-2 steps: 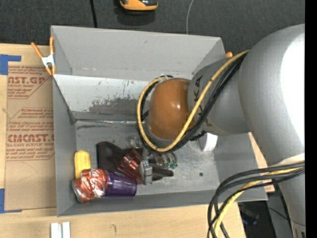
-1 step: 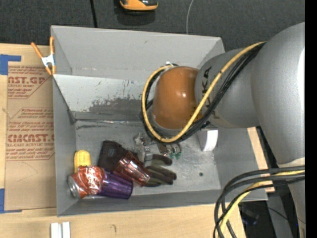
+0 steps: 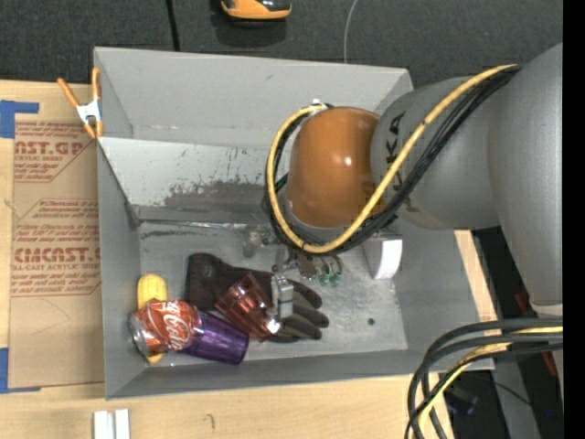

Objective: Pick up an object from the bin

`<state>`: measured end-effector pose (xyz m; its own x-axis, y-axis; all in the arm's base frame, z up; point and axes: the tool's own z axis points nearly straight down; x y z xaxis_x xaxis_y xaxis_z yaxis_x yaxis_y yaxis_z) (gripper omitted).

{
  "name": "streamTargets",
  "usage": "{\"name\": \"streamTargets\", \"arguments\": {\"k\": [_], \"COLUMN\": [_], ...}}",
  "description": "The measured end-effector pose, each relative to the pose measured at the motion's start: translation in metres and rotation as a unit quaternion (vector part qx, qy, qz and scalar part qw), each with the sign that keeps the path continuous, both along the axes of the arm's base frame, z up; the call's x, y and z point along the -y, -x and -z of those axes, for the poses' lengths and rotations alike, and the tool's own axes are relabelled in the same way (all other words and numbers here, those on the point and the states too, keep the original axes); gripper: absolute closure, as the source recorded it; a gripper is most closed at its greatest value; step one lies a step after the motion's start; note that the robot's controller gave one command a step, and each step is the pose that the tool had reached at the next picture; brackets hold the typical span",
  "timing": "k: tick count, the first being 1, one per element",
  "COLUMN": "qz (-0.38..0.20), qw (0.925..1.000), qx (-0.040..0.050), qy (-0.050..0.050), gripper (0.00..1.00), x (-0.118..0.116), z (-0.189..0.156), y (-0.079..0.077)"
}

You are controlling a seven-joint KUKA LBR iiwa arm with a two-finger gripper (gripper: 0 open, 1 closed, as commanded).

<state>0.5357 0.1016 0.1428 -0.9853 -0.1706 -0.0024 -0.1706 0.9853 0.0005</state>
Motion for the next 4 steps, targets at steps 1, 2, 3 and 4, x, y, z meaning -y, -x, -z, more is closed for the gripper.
{"name": "streamTargets", "arguments": {"k": [1, 2, 3, 4], "qz": [0.006, 0.009, 0.009, 0.097], "qw": [1.0000, 1.0000, 1.0000, 0.9953], "qx": [0.0034, -0.0007, -0.0011, 0.0013], "qy": [0.001, 0.000, 0.000, -0.001], "gripper": [1.00, 0.00, 0.00, 1.00], "x": [-0.002, -0.005, -0.006, -0.008], "z": [0.023, 0.043, 0.043, 0.068], "y": [0.003, 0.009, 0.009, 0.024]}}
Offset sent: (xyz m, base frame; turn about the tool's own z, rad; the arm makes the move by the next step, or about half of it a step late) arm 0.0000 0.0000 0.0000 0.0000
